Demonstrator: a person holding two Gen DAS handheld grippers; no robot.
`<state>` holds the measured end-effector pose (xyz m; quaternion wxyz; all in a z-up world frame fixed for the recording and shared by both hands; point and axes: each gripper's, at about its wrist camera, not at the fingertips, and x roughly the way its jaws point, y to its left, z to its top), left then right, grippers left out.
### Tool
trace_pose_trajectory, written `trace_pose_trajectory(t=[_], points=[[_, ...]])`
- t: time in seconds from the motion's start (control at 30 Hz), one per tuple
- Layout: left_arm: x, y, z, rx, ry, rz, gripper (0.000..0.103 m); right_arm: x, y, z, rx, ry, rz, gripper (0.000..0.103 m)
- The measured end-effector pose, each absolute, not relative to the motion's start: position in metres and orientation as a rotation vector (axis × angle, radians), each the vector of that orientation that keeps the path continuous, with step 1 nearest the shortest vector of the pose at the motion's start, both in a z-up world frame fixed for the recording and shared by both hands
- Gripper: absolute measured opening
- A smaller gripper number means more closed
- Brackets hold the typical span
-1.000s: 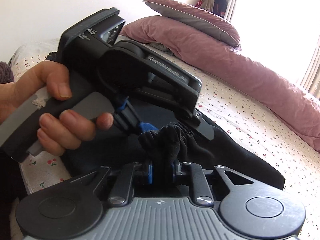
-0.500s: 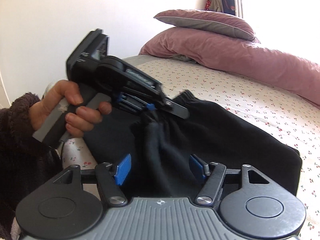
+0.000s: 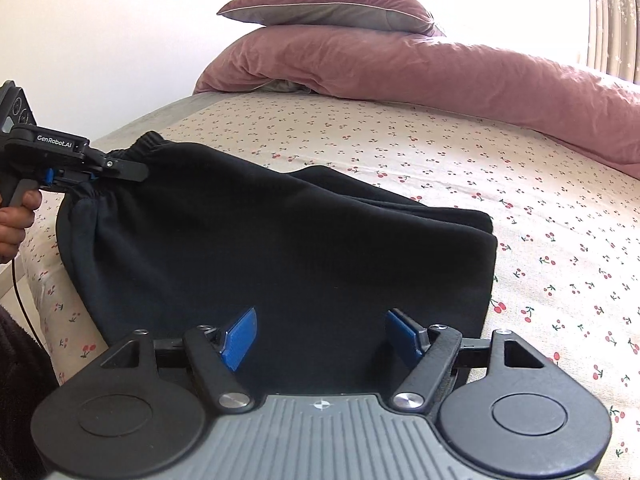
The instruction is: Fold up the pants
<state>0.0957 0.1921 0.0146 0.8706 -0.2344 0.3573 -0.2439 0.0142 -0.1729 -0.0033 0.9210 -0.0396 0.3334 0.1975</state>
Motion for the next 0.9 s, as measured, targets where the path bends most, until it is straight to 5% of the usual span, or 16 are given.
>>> trace_pose_trajectory(t=[0.37,0.5,0.57,0.73,0.9], points=[[0.094,0.244,0.011,-0.442,0.736,-0.312,0.029,0.013,-0.157,-0.011,-0.16,0.698,0.419,0.079],[0.073,0.238,0.03,-0.316,0.571,-0.279,0.063,0.012,-0.158,-0.006,-0.173,0.676,0.419,0.079],[0.061,0.235,0.043,-0.274,0.467,-0.265,0.068,0.015,-0.163,0.0,-0.171,0.654,0.409,0.078],[0.075,0.211,0.059,-0.147,0.426,-0.332,0.068,0.046,-0.181,0.02,-0.181,0.584,0.368,0.071],[0.106,0.187,0.048,0.026,0.45,-0.372,0.068,0.089,-0.201,0.017,-0.172,0.564,0.332,0.05]])
